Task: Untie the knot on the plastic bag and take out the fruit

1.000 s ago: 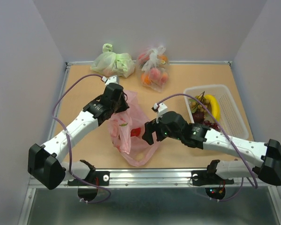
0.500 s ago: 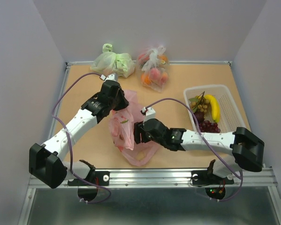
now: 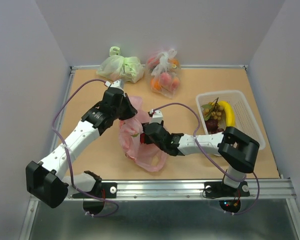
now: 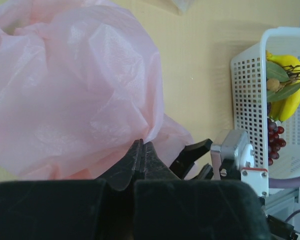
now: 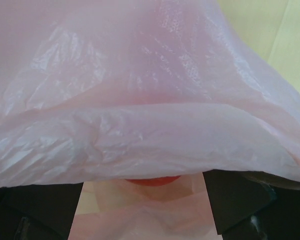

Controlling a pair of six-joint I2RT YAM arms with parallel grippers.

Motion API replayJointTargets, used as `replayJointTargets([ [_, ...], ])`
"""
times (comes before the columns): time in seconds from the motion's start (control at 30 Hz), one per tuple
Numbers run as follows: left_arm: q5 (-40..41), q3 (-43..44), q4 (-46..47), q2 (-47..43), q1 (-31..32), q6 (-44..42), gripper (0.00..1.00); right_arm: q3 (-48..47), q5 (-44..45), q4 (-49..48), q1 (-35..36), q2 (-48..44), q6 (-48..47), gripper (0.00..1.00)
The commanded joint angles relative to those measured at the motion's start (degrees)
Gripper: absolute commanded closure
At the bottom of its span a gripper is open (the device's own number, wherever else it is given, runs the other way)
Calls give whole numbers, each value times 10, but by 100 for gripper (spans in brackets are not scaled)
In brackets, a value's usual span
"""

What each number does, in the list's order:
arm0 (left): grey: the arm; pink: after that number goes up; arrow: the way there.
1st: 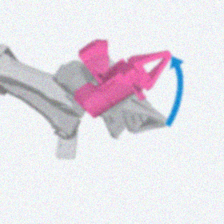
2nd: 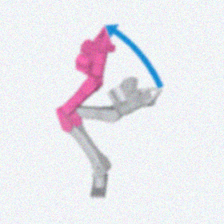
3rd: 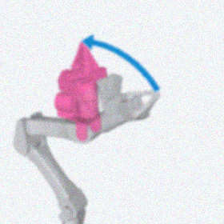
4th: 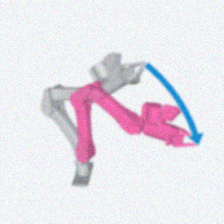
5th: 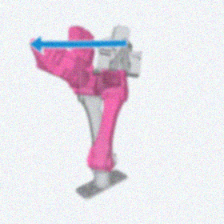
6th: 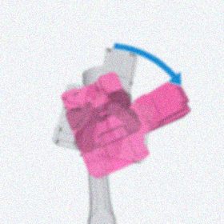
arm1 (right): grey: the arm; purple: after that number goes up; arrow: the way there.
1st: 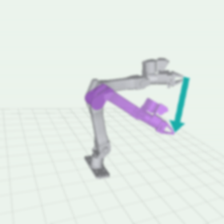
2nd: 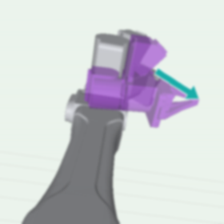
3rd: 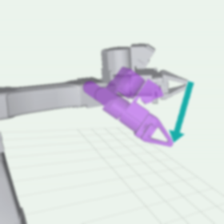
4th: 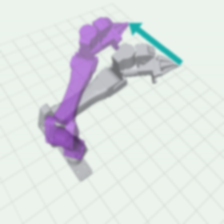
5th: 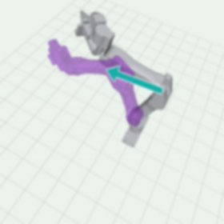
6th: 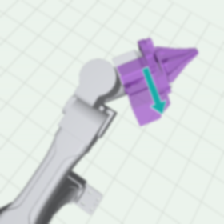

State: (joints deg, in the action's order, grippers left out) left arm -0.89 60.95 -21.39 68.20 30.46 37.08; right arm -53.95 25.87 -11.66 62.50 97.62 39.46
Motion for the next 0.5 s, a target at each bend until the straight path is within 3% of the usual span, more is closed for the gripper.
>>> replayJointTargets([
  [0.0,-28,-14,-1,-22,-1,-8,100,-31,-10,-93,-4,33,1,5],
  [0.17,-20,-36,-1,-37,-1,-10,100,-42,-29,-113,-5,67,-23,11],
  [0.23,-11,-47,-1,-43,-2,-10,100,-32,-26,-127,-6,65,-29,23],
  [0.27,-9,-53,0,-45,-3,-13,100,-27,-26,-135,-7,63,-32,36],
  [0.4,-2,-53,-2,-44,-15,-31,100,-3,-40,-135,-6,27,-49,69],
  [0.47,4,-50,-1,-40,-32,-39,100,12,-57,-133,-5,4,-63,78],
])
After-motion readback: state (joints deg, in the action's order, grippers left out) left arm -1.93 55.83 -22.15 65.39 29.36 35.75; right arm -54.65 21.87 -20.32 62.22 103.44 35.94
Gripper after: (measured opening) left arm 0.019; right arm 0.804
